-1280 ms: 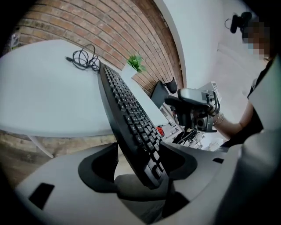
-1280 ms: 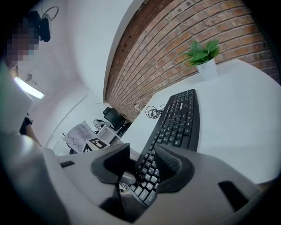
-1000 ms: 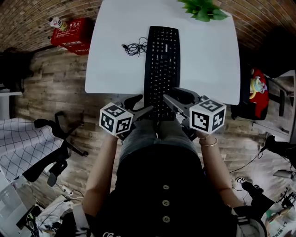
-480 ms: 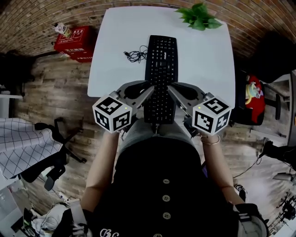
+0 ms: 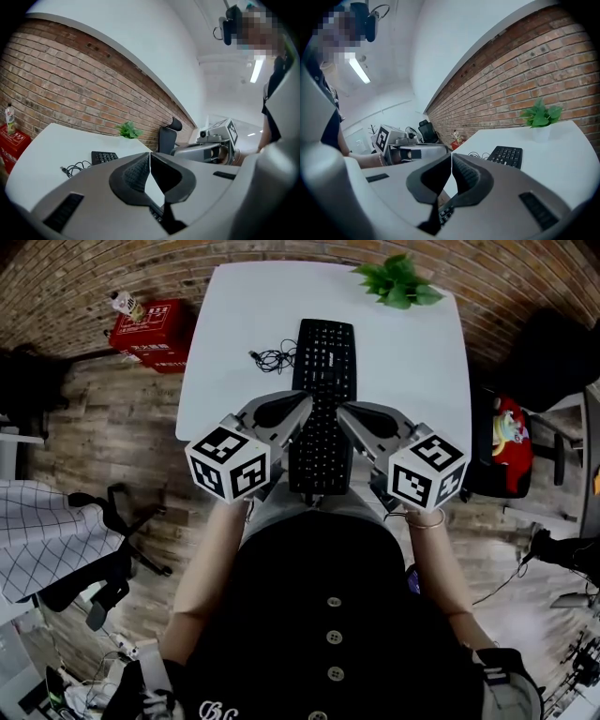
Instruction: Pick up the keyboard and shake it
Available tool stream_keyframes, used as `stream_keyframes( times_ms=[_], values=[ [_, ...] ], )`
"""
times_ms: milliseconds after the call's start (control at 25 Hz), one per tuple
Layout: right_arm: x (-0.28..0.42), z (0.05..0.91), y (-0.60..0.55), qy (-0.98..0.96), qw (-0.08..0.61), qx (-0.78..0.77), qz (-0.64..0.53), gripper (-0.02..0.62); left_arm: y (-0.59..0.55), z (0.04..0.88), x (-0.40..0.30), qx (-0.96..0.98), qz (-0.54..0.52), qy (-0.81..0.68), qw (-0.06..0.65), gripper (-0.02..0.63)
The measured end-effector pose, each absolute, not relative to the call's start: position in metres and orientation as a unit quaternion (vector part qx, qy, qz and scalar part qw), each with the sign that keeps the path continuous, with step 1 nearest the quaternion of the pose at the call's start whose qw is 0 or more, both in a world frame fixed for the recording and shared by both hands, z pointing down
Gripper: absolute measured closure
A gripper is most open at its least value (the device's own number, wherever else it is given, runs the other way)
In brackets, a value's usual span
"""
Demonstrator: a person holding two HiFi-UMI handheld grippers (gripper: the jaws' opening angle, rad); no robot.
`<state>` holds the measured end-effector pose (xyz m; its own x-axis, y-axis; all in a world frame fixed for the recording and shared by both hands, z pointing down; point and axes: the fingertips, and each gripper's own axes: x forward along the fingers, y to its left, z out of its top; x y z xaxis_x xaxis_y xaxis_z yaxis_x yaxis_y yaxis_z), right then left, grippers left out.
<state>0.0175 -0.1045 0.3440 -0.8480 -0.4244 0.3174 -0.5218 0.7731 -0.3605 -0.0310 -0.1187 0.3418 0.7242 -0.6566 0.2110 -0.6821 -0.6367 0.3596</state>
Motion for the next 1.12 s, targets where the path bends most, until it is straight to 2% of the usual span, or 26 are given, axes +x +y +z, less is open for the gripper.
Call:
stream_keyframes(
  times_ms=[360,760,1120],
  values=[
    [0.015,0.347,-0.102,-0.937,0.128,0.245,0.212,0.569,-0.116,0.352,-0.022,0.905,0.054,-0.360,0.220,0.588],
    [0.015,0.340,-0.099,-0.944,0.185,0.212,0.172,0.569,-0.112,0.355,-0.018,0.907,0.056,-0.354,0.219,0.588],
    [0.016,0.338,-0.096,-0.943,0.194,0.212,0.171,0.569,-0.108,0.362,-0.019,0.903,0.048,-0.357,0.235,0.588]
  ],
)
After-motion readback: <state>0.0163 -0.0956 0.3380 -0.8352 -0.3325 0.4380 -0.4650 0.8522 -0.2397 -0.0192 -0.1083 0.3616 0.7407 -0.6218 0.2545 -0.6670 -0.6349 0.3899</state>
